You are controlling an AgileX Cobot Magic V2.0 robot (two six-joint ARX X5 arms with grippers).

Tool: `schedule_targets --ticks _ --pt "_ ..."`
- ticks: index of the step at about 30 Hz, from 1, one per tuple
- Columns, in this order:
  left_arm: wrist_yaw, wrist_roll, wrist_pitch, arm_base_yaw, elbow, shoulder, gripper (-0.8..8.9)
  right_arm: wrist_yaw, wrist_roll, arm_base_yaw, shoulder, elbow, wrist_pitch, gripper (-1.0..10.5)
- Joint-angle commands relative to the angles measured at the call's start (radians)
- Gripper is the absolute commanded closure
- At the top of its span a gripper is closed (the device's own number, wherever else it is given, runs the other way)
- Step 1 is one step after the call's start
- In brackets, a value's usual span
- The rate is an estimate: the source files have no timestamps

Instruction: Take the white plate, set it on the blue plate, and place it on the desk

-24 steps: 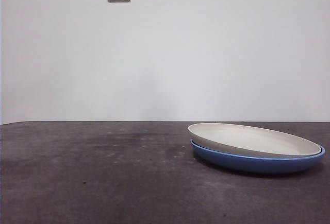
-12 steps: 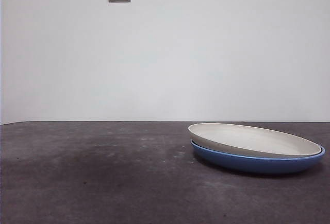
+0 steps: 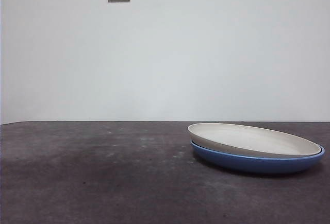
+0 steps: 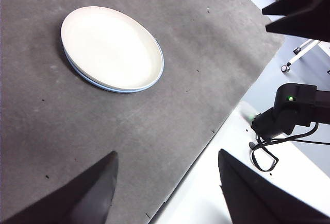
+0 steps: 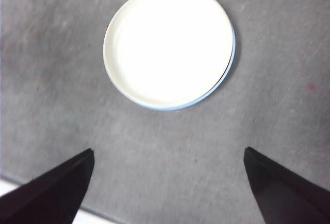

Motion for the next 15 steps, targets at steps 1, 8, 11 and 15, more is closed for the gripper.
schedule_targets --ticks 1,8,11,15 --pt "0.005 0.009 0.006 -0.005 0.008 0.006 5.02 0.020 0.052 0.003 0.034 -0.001 0.046 4.8" --pt "0.005 0.009 -0.003 -0.005 0.008 0.006 5.02 0.055 0.053 -0.006 0.225 -0.043 0.231 4.8" --pt "0.005 0.009 -0.008 -0.005 0.008 0.006 5.02 0.053 0.036 -0.029 0.323 -0.049 0.296 4.8" --pt "0.005 0.009 -0.006 -0.005 0.008 0.006 5.02 0.042 0.004 -0.068 0.465 -0.049 0.377 4.8"
